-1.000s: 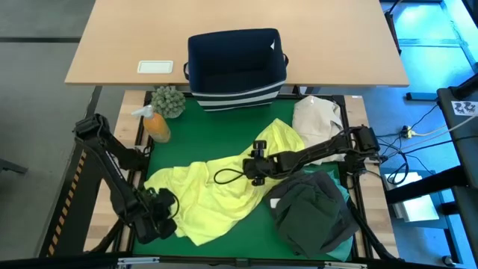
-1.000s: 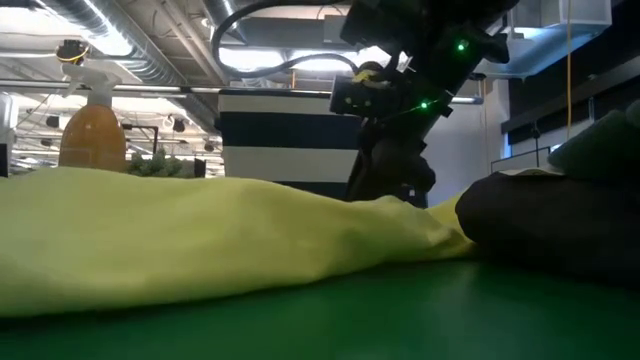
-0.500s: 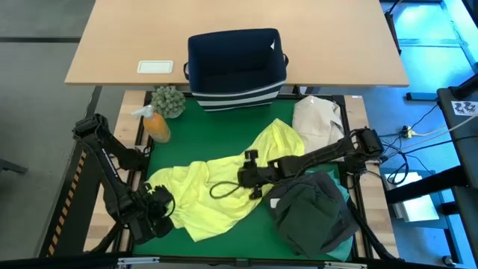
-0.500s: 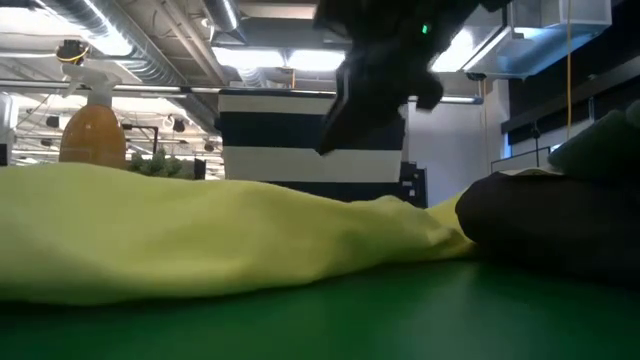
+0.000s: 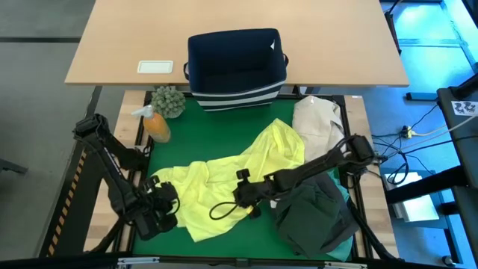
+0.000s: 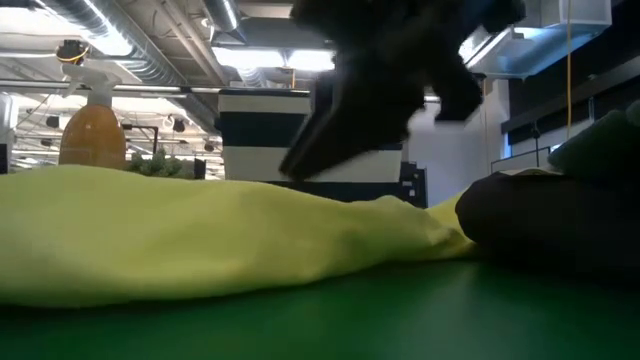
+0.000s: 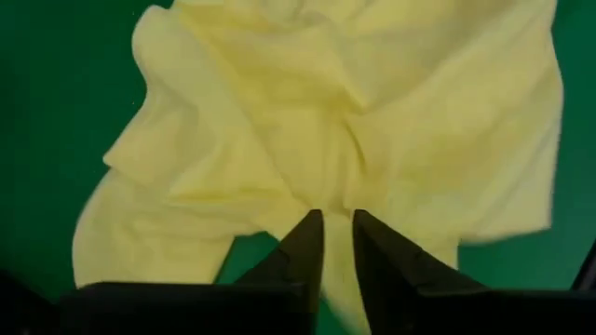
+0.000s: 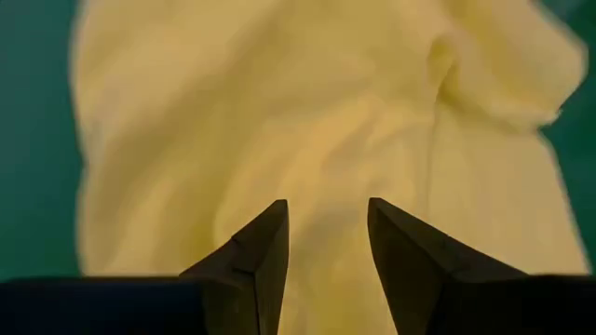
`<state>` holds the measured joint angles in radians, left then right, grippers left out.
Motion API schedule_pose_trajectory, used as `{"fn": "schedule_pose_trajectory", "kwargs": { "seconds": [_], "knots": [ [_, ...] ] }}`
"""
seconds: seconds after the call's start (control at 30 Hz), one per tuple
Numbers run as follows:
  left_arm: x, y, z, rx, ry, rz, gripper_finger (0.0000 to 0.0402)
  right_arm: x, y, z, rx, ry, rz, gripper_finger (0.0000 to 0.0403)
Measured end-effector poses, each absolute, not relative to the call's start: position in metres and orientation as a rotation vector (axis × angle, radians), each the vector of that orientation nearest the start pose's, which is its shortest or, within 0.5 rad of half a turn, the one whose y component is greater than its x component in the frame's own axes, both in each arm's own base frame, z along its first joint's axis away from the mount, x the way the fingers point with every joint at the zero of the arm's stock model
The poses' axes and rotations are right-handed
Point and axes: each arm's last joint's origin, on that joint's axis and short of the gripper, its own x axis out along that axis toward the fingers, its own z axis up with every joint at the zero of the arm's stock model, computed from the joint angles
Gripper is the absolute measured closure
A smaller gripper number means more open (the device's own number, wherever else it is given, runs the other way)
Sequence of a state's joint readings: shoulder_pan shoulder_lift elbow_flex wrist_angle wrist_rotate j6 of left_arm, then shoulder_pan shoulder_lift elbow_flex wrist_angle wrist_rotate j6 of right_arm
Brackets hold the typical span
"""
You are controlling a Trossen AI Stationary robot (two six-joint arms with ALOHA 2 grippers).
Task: Fold laundry
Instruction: Fold the yellow shirt on the table
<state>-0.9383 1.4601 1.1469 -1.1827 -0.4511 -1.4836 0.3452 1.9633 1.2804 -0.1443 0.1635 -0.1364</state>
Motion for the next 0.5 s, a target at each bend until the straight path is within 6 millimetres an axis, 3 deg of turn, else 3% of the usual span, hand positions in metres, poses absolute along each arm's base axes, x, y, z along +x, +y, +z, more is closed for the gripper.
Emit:
{"fn": "schedule_pose_trajectory", "kwargs": {
  "seconds": [0.3,0.5],
  "knots": [
    [0.169,-0.187,0.253,-0.375,1.131,0.463,0.0262,0.4,0.113,0.134,-0.317,0.907,0.166,0.0256],
    [0.178,-0.218,0.255,-0.44,1.029,0.2,0.0259,0.403,0.095,0.132,-0.312,0.94,0.072,0.0256]
  ]
}}
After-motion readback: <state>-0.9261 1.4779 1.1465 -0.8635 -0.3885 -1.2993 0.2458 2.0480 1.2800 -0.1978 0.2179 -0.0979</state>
